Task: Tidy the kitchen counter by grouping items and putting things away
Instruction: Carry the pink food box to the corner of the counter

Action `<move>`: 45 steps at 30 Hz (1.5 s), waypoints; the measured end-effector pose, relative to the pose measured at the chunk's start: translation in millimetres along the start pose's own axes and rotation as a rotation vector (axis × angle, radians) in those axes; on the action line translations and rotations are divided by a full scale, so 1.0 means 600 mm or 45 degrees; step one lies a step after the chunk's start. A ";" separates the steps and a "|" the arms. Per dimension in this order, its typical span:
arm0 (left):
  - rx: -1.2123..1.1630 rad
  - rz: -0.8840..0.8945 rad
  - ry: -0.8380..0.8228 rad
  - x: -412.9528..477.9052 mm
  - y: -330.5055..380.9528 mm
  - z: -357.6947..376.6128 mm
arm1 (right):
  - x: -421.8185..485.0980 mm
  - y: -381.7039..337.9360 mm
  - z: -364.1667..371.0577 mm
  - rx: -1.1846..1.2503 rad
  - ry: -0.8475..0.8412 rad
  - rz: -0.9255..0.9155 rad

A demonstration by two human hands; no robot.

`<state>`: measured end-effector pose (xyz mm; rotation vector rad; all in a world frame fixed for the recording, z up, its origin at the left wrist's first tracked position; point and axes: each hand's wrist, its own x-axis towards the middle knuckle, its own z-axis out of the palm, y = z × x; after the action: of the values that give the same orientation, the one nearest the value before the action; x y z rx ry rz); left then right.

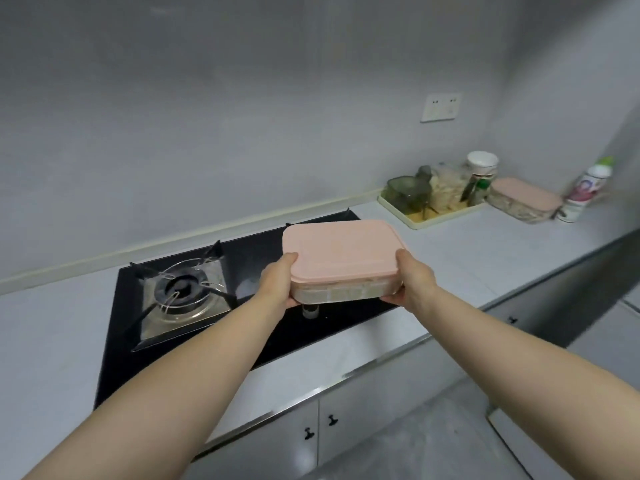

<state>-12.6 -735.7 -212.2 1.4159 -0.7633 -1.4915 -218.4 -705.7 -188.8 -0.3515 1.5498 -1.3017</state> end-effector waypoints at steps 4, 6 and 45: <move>0.069 -0.012 -0.101 0.020 0.005 0.106 | 0.040 -0.039 -0.074 0.051 0.090 -0.012; 0.091 -0.017 -0.143 0.035 0.007 0.153 | 0.061 -0.053 -0.103 0.081 0.128 -0.009; 0.346 -0.170 -0.641 0.349 0.044 0.917 | 0.516 -0.389 -0.494 0.383 0.465 0.015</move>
<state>-529.4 -1018.7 -192.9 1.3140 -1.2370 -1.9401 -680.7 -861.5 -184.4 0.0920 1.6145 -1.6279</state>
